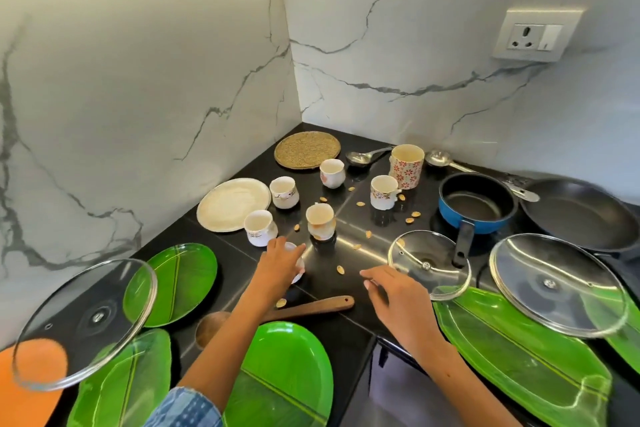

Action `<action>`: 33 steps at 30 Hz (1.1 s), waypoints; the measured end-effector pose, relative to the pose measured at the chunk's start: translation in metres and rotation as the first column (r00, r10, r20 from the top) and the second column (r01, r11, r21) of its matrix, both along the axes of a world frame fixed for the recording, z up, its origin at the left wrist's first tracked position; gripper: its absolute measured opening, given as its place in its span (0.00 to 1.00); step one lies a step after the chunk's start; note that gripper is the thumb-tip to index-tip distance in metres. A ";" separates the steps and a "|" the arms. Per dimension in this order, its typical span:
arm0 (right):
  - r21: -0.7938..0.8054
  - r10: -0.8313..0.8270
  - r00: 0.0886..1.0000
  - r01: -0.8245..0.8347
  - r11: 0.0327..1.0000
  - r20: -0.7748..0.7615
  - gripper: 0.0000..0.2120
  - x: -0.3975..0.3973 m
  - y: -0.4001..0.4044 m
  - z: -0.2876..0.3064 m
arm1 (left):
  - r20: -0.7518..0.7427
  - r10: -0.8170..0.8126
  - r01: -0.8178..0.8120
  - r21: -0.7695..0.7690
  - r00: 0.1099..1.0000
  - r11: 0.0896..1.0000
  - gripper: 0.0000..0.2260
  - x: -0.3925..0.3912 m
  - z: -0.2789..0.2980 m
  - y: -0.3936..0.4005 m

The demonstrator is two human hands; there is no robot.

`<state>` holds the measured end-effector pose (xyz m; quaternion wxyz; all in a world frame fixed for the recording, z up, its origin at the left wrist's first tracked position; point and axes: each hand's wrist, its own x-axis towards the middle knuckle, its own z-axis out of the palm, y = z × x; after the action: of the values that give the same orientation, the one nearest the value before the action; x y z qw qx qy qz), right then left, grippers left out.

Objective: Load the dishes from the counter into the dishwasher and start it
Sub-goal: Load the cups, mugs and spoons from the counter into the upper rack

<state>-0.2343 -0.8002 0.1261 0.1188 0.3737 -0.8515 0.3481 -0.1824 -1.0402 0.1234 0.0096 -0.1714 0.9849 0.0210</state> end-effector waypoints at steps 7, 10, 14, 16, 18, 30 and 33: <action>-0.063 -0.085 0.996 0.083 0.995 -0.033 0.09 0.024 0.075 0.007 | -0.198 -0.267 0.251 -0.106 0.943 0.962 0.30 0.017 0.027 0.063; -0.114 -0.149 0.987 0.141 0.983 -0.065 0.08 0.051 0.132 0.010 | -0.269 -0.367 0.357 -0.087 0.891 0.930 0.28 0.034 0.045 0.140; -0.149 -0.275 0.955 0.258 0.955 -0.109 0.10 0.099 0.230 0.008 | -0.333 -0.636 0.606 -0.203 0.696 0.769 0.23 0.064 0.062 0.264; -0.180 -0.333 0.938 0.313 0.933 -0.095 0.09 0.127 0.287 0.001 | -0.361 -0.649 0.667 -0.090 0.670 0.739 0.22 0.081 0.062 0.326; -0.172 -0.421 0.904 0.404 0.899 -0.078 0.10 0.161 0.350 -0.010 | -0.392 -0.633 0.706 0.066 0.668 0.705 0.20 0.102 0.053 0.392; -0.023 -0.740 0.668 0.743 0.668 0.082 0.34 0.326 0.617 -0.111 | -0.368 -0.754 0.674 0.727 0.545 0.133 0.20 0.176 -0.056 0.721; 0.002 -0.768 0.637 0.770 0.638 0.073 0.35 0.338 0.655 -0.146 | -0.336 -0.792 0.591 0.806 0.510 0.039 0.19 0.177 -0.092 0.761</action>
<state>0.1033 -0.1451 -0.0196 0.2325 -0.0372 -0.9279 0.2892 -0.0050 -0.2796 0.0310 0.2019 0.3577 0.7744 0.4812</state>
